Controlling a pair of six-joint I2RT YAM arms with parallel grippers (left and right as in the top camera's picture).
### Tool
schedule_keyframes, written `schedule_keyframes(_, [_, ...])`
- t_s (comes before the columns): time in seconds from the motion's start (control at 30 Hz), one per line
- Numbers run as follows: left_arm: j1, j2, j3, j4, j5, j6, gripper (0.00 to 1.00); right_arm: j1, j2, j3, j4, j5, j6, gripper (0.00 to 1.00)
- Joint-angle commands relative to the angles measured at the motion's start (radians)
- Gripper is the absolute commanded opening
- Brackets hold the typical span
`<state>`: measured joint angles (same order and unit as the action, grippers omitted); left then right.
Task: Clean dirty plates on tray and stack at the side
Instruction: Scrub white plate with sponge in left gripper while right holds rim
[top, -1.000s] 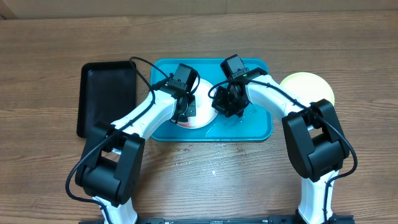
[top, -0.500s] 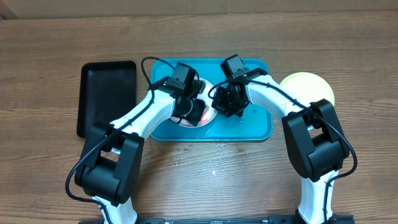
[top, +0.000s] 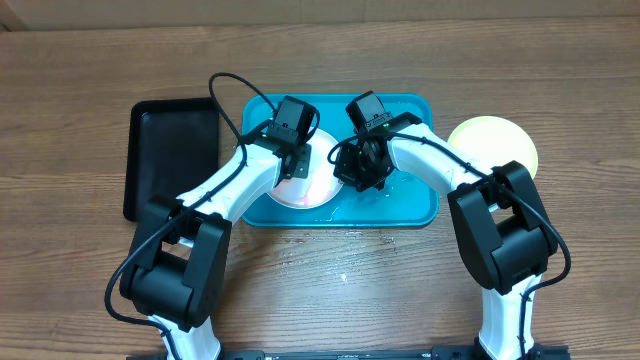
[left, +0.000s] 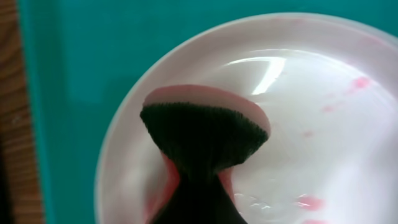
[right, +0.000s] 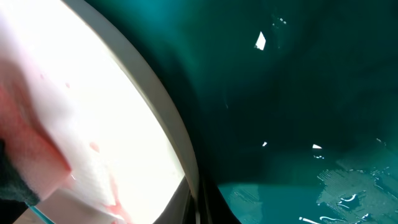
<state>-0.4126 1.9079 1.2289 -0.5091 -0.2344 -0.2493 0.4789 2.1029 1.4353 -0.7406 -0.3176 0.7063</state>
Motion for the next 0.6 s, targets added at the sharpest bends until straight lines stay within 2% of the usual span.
schedule_keyframes(0.0, [-0.006,0.002,-0.009,-0.057,-0.124,-0.054,0.04,0.010,0.021,-0.031,-0.005,0.025,-0.008,0.04])
schedule_keyframes(0.13, [-0.006,0.002,-0.009,-0.198,0.023,-0.020,0.04,0.010,0.021,-0.031,-0.005,0.025,-0.008,0.04])
schedule_keyframes(0.27, [-0.006,0.002,-0.009,-0.264,0.314,0.148,0.04,0.010,0.021,-0.031,-0.005,0.024,-0.012,0.04])
schedule_keyframes(0.37, [-0.006,0.002,-0.008,-0.247,0.523,0.238,0.04,0.012,0.021,-0.031,-0.006,0.005,-0.027,0.04])
schedule_keyframes(0.43, [-0.006,0.002,-0.008,-0.202,0.570,0.236,0.04,0.012,0.021,-0.031,-0.016,0.001,-0.027,0.04])
schedule_keyframes(0.57, [-0.006,0.002,-0.008,-0.069,0.531,0.176,0.04,0.013,0.021,-0.031,-0.024,0.001,-0.027,0.04])
